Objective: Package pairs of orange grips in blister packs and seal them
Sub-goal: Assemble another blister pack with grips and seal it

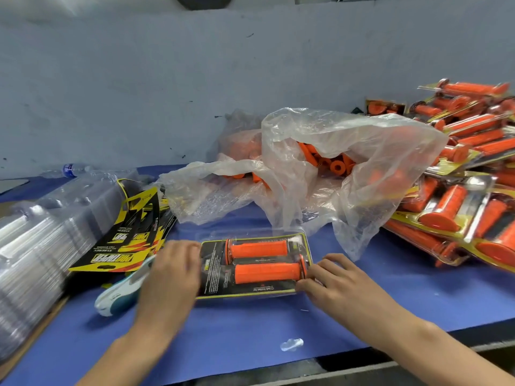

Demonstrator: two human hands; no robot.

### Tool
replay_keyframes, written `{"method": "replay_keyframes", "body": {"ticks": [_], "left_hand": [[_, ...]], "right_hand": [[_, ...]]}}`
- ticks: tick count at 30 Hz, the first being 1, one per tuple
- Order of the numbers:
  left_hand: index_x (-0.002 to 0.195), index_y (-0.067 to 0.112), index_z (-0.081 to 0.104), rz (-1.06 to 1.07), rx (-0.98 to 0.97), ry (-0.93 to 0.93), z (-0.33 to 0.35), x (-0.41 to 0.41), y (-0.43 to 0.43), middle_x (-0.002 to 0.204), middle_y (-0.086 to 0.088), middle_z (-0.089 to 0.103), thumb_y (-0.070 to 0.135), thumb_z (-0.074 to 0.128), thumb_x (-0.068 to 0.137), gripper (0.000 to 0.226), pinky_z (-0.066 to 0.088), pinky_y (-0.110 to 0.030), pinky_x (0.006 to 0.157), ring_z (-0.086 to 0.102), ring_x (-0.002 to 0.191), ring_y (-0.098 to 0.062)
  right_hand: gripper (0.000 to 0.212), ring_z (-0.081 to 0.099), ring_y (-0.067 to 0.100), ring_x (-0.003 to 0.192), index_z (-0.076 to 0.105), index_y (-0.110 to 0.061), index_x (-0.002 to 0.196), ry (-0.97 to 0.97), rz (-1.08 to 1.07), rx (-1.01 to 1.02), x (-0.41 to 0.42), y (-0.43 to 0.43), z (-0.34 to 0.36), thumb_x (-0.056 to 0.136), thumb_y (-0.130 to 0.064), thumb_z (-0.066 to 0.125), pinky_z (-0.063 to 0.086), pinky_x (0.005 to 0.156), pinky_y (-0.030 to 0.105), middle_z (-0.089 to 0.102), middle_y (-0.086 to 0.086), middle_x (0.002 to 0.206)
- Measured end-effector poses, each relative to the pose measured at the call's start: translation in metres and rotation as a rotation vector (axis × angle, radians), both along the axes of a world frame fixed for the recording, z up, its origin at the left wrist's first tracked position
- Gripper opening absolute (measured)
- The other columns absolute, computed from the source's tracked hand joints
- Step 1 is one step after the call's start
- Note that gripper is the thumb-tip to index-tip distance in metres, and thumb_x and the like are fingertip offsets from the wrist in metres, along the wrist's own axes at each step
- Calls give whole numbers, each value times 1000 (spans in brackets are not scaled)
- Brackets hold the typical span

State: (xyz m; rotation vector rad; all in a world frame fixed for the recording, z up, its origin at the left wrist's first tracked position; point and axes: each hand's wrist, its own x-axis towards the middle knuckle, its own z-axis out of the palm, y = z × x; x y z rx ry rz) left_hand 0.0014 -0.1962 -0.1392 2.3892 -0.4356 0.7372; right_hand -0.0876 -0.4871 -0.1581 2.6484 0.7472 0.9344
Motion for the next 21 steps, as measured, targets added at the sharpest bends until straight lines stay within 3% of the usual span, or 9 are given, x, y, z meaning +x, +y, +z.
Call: {"method": "replay_keyframes", "body": {"ticks": [3, 6, 8, 11, 17, 21], "left_hand": [[108, 25, 62, -380, 425, -210, -8, -26, -42, 100, 4, 60, 40, 51, 92, 25, 47, -35, 79, 56, 91, -18], [98, 24, 65, -418, 643, -306, -18, -30, -69, 91, 3, 60, 29, 64, 83, 16, 52, -37, 69, 60, 81, -21], [89, 22, 64, -414, 624, -328, -17, -29, -74, 85, 3, 60, 20, 74, 82, 12, 52, -37, 66, 59, 76, -22], [85, 20, 65, -487, 531, -339, -16, -27, -73, 85, 3, 62, 19, 69, 89, 5, 52, -37, 67, 59, 75, -21], [83, 17, 68, -546, 436, -276, -15, -31, -66, 85, 5, 64, 19, 72, 89, 7, 52, -34, 70, 61, 76, -20], [83, 19, 68, -519, 424, -302, -16, -36, -65, 83, 5, 63, 29, 57, 93, 18, 52, -36, 67, 60, 75, -21]], "right_hand": [[16, 53, 18, 73, 66, -26, 98, -54, 50, 61, 3, 2, -2, 84, -19, 70, 39, 90, 30, 56, -7, 84], [14, 58, 18, 75, 68, -26, 97, -32, 102, 116, 0, 4, -3, 95, -28, 55, 43, 89, 30, 59, -6, 85], [16, 59, 16, 80, 68, -25, 97, 2, 101, 144, -2, 0, -2, 96, -30, 53, 44, 91, 30, 60, -7, 88], [9, 63, 16, 88, 67, -22, 93, 45, 69, 163, -5, -10, 3, 90, -30, 65, 48, 91, 33, 62, -6, 94], [8, 59, 15, 77, 65, -20, 85, 10, 70, 173, -9, -6, 3, 92, -23, 64, 51, 89, 33, 61, -6, 89], [11, 55, 19, 72, 62, -20, 82, -67, 1, 178, -12, 6, 0, 92, -22, 58, 50, 81, 33, 58, -4, 84]]}}
